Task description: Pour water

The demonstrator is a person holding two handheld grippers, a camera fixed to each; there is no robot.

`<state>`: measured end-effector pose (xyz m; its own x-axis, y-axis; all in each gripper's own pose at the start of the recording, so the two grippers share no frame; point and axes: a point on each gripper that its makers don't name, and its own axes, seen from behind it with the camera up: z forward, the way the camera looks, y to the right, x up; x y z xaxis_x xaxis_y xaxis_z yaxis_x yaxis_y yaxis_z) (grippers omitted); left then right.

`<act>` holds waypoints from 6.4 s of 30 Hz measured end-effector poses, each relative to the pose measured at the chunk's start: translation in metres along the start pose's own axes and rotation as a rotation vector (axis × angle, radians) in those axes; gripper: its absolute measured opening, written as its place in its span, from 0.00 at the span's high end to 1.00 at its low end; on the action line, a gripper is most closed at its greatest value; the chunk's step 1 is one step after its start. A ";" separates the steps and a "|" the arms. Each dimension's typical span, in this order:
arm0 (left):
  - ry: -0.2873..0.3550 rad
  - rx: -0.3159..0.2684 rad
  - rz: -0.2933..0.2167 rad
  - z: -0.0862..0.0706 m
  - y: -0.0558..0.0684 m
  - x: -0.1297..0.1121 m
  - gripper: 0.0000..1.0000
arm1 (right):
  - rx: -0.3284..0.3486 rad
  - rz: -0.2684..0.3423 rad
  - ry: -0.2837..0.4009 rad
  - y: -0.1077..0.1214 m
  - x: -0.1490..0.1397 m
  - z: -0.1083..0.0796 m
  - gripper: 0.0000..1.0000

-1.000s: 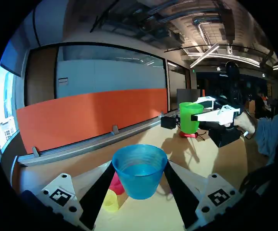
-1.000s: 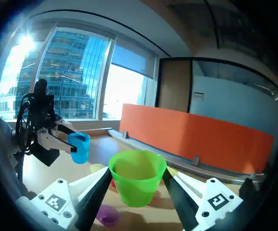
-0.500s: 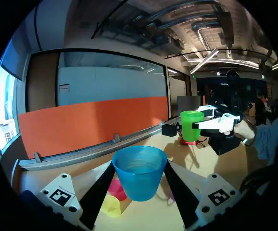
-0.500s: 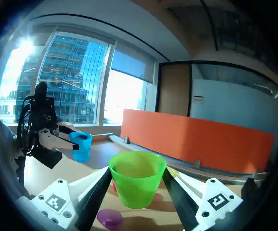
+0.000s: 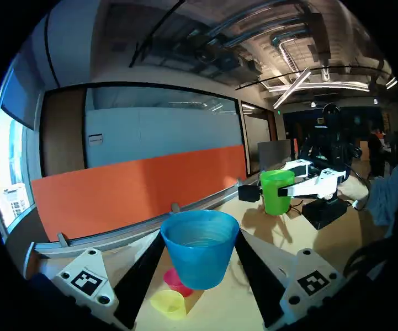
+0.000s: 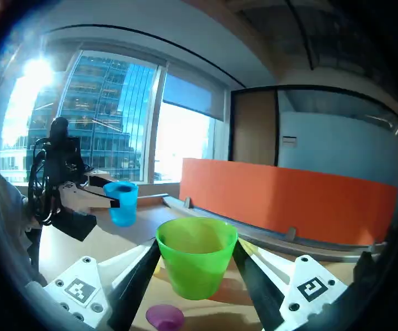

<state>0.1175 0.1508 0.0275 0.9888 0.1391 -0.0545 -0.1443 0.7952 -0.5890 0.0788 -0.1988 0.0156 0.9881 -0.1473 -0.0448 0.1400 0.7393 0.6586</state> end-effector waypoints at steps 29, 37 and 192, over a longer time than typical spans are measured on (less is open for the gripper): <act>0.043 0.075 0.305 0.000 -0.011 0.046 0.13 | 0.133 0.003 0.020 -0.061 -0.013 0.039 0.10; 0.049 0.084 0.388 0.000 -0.011 0.059 0.13 | 0.167 0.002 0.020 -0.077 -0.017 0.050 0.10; 0.072 0.161 1.404 0.004 0.018 0.144 0.13 | 0.274 -0.019 0.044 -0.119 -0.022 0.078 0.11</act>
<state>0.2573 0.1878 0.0123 0.0198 0.8332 -0.5526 -0.9930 0.0807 0.0860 0.0352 -0.3345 -0.0032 0.9882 -0.1262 -0.0872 0.1415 0.5306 0.8358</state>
